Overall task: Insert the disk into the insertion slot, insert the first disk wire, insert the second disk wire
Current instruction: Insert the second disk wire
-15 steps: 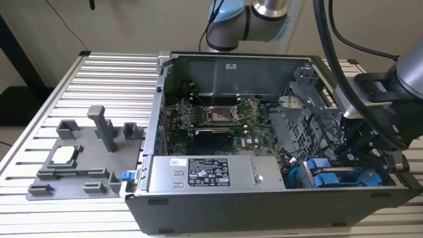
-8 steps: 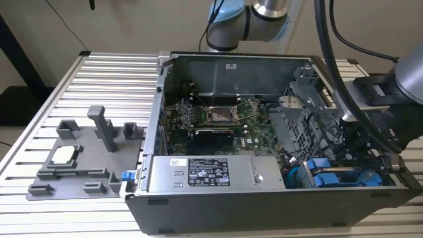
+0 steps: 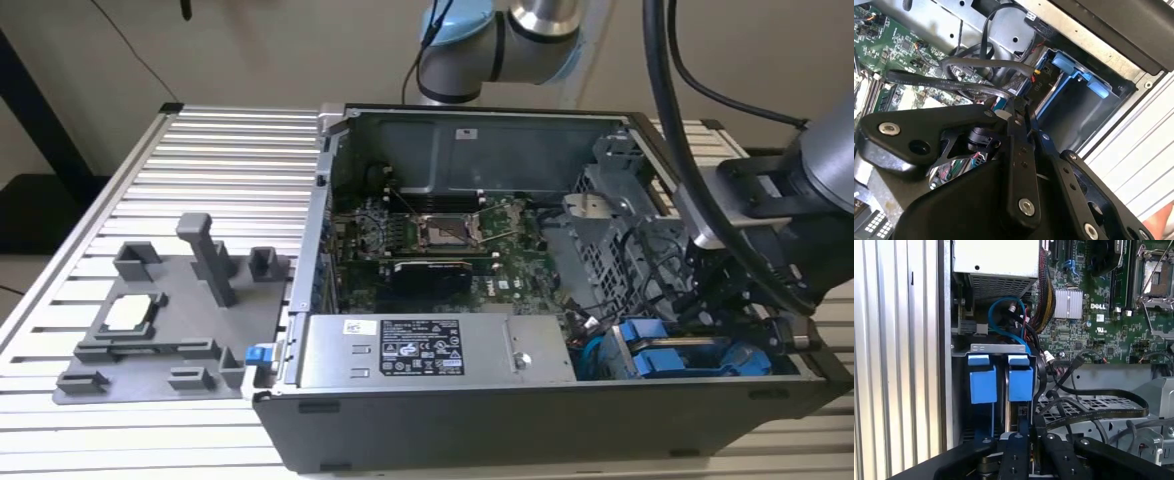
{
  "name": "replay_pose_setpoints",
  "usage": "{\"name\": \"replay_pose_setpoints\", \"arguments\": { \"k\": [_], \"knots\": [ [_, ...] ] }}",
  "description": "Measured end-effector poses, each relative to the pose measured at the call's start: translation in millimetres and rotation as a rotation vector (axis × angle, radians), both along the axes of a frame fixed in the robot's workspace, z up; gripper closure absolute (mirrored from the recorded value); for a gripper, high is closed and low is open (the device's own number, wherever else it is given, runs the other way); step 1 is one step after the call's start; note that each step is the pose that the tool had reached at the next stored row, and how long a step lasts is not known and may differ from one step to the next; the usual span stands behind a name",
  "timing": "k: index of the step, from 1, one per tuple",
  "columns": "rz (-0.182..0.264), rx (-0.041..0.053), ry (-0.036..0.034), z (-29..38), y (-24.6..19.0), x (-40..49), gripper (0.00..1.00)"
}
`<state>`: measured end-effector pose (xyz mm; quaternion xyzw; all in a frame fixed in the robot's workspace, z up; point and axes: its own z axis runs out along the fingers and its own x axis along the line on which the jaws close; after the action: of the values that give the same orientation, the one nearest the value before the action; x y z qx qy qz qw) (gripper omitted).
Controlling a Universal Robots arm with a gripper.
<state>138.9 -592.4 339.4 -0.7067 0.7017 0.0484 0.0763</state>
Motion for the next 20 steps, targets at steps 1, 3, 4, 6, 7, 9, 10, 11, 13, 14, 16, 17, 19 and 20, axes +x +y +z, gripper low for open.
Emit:
{"name": "replay_pose_setpoints", "arguments": {
  "k": [1, 3, 4, 6, 7, 9, 10, 11, 13, 14, 16, 17, 19, 20],
  "knots": [
    [0.0, -0.0001, 0.0009, 0.1, -0.1, 0.0, 0.84],
    [0.0, -0.0002, 0.0011, -0.1, -0.1, 0.0, 0.84],
    [0.0, 0.0001, 0.0011, -0.6, -0.1, 0.0, 0.84],
    [0.0, 0.0001, 0.0011, -2.2, -0.2, 0.1, 0.84],
    [0.0, -0.0002, 0.0011, -3.6, -0.2, 0.1, 0.84],
    [0.0, -0.0014, 0.0011, -5.3, -0.1, 0.1, 0.84],
    [0.0, -0.0014, 0.0011, -5.5, -0.1, 0.1, 0.84],
    [0.0, -0.001, 0.0011, -5.7, -0.2, 0.1, 0.84],
    [0.0, 0.0001, 0.0011, -6.2, -0.1, 0.1, 0.84],
    [0.0, 0.0021, 0.0013, -6.8, 0.0, 0.1, 0.84],
    [0.0, 0.0019, 0.0011, -6.9, -0.1, 0.1, 0.82],
    [0.0, 0.0011, 0.0011, -6.5, -0.1, 0.1, 0.76],
    [0.0, 0.0004, 0.0019, -4.9, -0.1, 0.1, 0.76],
    [0.0, 0.0008, 0.003, -3.8, -0.1, 0.1, 0.76]
  ]
}}
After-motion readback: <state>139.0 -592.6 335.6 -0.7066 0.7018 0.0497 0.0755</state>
